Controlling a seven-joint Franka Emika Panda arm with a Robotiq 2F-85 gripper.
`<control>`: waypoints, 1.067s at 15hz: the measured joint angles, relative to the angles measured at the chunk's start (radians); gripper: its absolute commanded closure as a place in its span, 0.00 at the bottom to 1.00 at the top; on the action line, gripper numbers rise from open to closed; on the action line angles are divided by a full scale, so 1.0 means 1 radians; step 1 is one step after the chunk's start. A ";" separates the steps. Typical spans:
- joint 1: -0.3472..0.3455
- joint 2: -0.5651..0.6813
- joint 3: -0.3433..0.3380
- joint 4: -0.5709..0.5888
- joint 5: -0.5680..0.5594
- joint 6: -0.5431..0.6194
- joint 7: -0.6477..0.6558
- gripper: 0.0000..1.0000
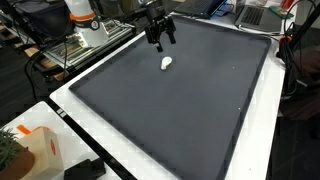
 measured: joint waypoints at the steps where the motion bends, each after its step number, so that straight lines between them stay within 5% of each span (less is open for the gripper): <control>1: -0.004 0.006 0.007 0.000 0.000 -0.009 0.001 0.00; 5: -0.045 0.116 0.093 -0.001 0.024 -0.217 -0.023 0.00; 9: -0.061 0.315 0.165 0.009 0.233 -0.410 -0.243 0.00; 11: 0.018 0.419 0.107 0.033 0.366 -0.492 -0.384 0.00; 16: 0.028 0.533 0.092 0.107 0.465 -0.584 -0.445 0.00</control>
